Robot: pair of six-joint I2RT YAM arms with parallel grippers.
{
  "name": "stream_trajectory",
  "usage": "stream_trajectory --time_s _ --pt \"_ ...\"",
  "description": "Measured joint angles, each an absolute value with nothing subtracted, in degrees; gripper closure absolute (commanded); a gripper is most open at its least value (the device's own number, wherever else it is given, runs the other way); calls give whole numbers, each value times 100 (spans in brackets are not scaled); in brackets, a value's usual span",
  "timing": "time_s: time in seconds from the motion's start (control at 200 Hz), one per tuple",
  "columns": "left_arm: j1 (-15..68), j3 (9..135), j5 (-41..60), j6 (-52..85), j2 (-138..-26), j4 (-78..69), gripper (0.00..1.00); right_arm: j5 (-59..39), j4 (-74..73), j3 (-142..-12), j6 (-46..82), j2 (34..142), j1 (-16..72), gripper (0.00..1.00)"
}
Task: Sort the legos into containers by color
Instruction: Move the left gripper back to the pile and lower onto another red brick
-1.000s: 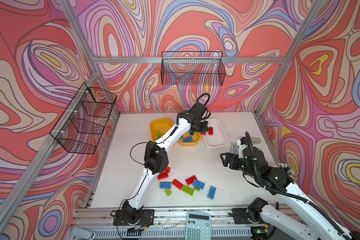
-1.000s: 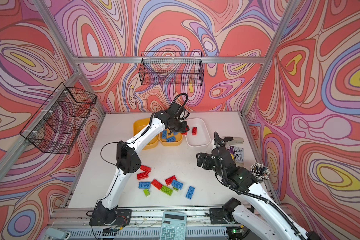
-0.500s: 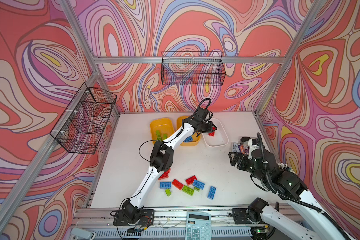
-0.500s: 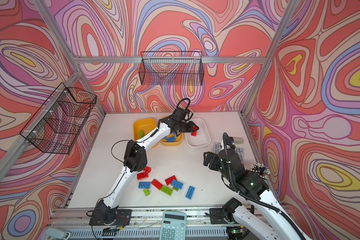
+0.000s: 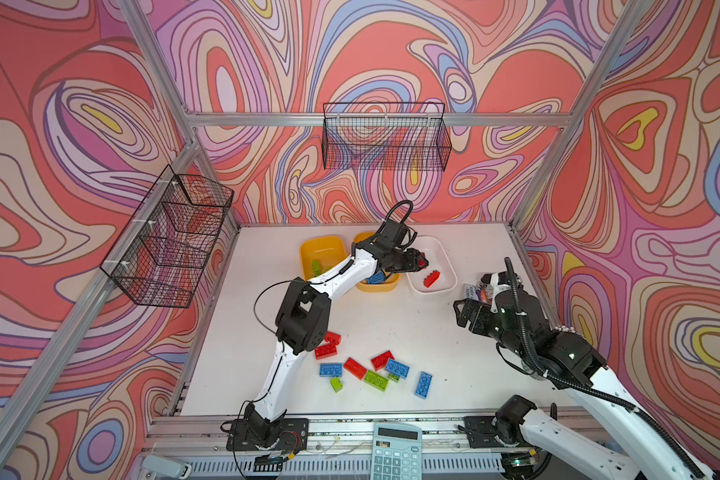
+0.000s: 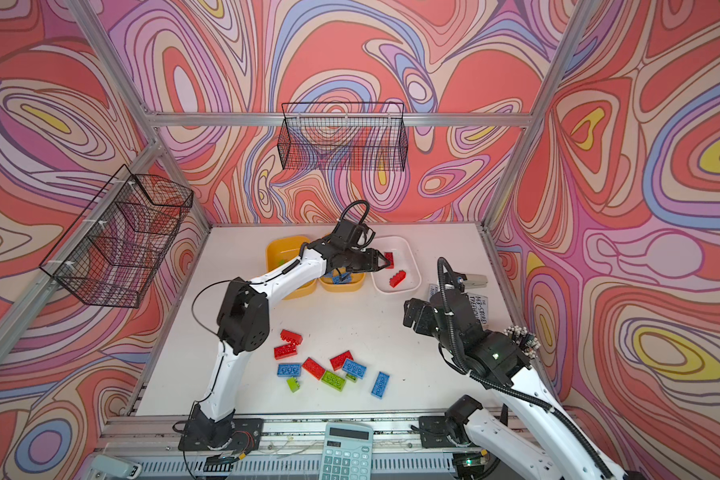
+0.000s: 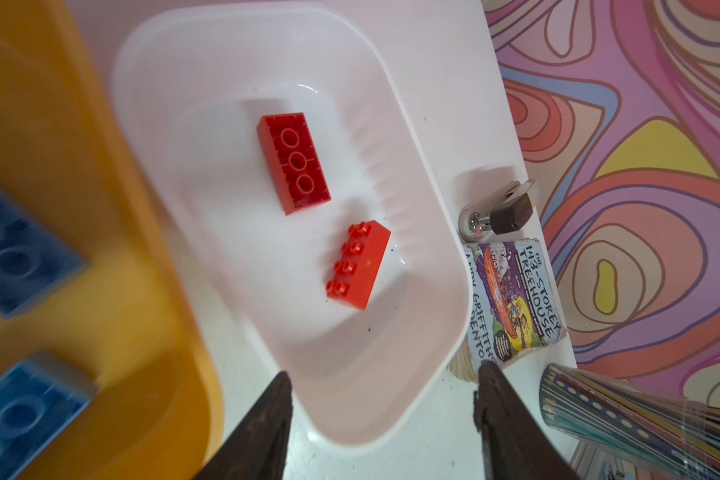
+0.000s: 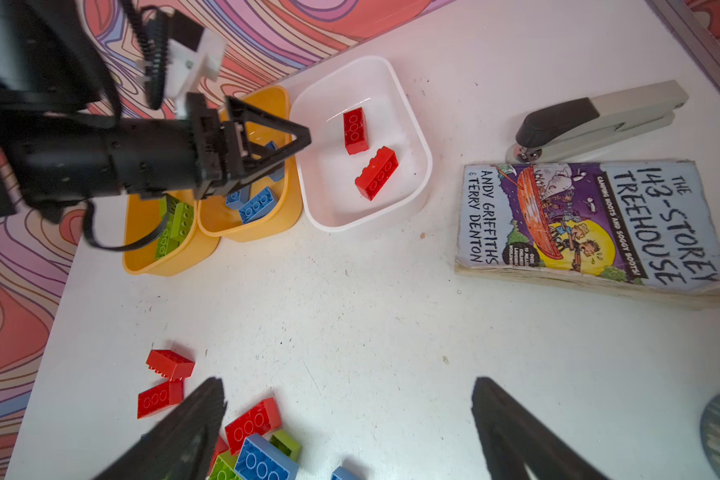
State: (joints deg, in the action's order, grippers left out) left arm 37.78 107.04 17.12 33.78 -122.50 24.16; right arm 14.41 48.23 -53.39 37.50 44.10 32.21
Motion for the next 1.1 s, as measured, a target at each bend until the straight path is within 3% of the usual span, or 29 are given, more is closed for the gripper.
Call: stream_trajectory --time_s 0.245,0.541,0.711,1.102 --pt "3780 7255 598 3374 -9118 2123 43 1151 4213 -5203 3507 5164 3216 2" --pt "4025 4298 -489 4101 -7126 2814 43 593 3415 -5201 3249 6169 3216 2" --pt "4014 3975 -867 4453 -6921 2880 43 416 3216 -5201 3199 6270 3216 2" --pt "3769 4123 -969 4637 -7806 2757 44 504 3284 -5120 3203 5802 3216 2"
